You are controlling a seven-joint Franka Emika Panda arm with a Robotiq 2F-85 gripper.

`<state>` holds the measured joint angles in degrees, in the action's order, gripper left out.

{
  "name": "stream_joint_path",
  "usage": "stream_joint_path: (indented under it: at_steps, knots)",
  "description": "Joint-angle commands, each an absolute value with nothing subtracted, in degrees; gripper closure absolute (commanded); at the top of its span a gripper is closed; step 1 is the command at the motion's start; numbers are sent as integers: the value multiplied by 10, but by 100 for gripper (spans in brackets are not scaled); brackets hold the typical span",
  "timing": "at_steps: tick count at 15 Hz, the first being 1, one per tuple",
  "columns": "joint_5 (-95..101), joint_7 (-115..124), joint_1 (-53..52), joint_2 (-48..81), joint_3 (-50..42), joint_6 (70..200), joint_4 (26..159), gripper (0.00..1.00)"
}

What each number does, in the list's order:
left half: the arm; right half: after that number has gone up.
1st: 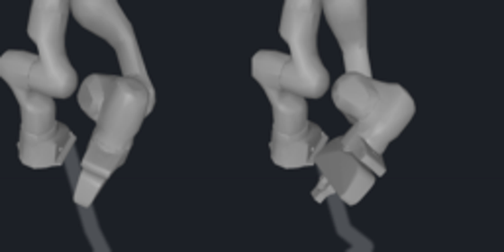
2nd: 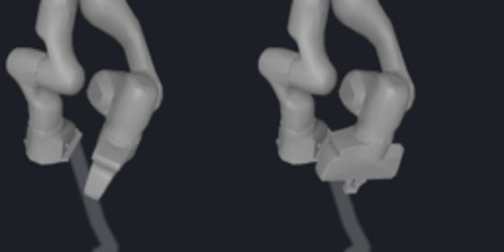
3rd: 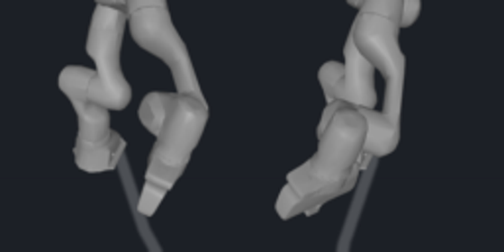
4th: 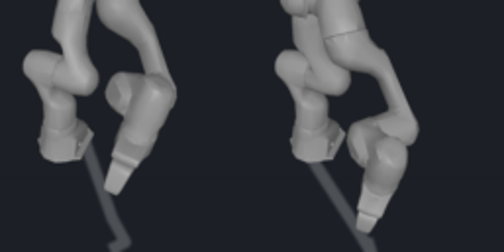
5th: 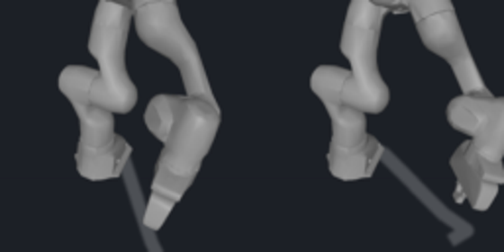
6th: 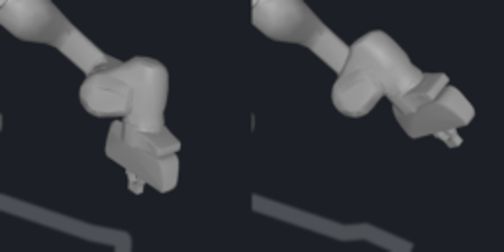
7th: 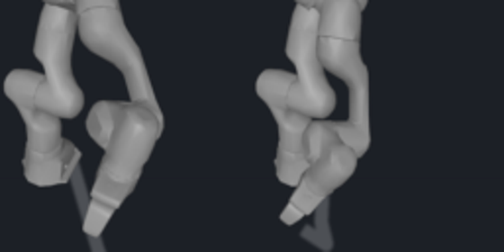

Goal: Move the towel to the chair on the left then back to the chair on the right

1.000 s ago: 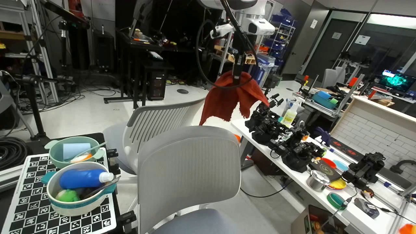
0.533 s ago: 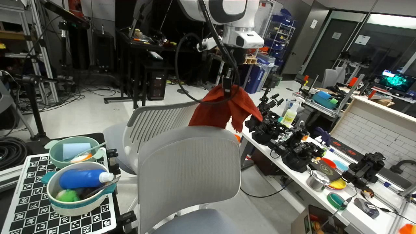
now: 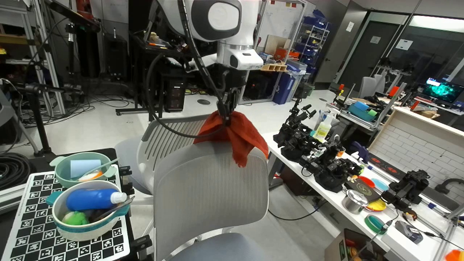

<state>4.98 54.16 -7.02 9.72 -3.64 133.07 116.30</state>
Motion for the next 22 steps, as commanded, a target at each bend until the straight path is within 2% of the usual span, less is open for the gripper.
stream_joint_path:
  at_steps: [1,6,13,22]
  knots:
    - [82,570,-67,31,-26,1368,1259,97]
    - [113,589,-56,21,-17,1396,1295,97]
    - [116,578,-26,66,-27,1406,1237,97]
    - [114,606,-60,71,4,1398,1222,97]
